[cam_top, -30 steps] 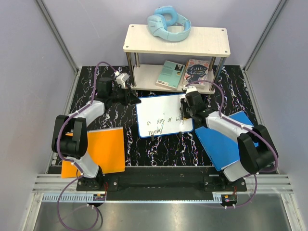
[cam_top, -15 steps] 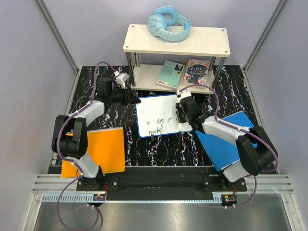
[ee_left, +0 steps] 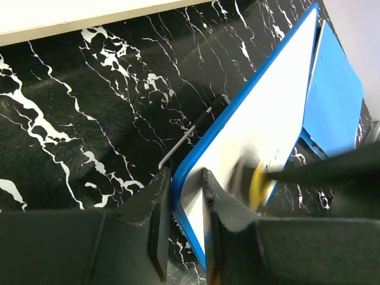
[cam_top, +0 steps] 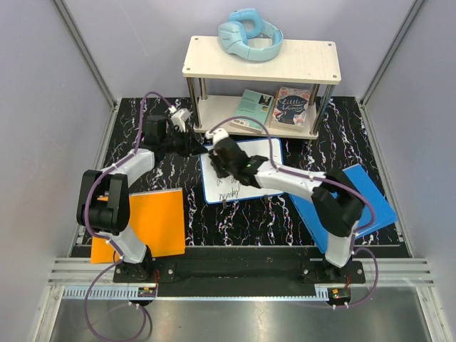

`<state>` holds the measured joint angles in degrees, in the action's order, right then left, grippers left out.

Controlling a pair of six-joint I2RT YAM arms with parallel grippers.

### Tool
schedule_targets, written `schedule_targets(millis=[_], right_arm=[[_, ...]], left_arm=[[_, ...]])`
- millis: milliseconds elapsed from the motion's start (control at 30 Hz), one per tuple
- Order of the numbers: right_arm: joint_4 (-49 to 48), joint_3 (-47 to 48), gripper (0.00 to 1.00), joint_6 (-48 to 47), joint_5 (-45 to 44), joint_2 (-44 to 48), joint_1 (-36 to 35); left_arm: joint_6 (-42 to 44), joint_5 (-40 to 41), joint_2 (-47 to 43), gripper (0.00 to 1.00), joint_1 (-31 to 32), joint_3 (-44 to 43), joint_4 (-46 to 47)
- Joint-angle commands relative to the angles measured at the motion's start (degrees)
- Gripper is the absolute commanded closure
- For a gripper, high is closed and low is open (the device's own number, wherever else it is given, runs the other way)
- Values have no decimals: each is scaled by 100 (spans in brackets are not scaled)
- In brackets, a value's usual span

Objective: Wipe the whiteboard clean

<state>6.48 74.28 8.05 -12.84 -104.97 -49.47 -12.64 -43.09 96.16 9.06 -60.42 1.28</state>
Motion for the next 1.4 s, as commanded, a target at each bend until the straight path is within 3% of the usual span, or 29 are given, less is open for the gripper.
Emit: schedule_targets(millis=[0,300,633,1367], right_arm=[[994,622,100,-76,-7,-1113,-316],[1329,588,100,-93,-429,-1202,-712],[1391,-291,100,986,-2063,-605,-713],[1488,-1609,100,2077,-2249,793,1009]], left_arm=[[350,178,96,100,193,-127,-101],[350,178,87,100,184,-128,-101],[350,196,78,100,184,-101,-110],[386,205,52,100,184,-57,-110]])
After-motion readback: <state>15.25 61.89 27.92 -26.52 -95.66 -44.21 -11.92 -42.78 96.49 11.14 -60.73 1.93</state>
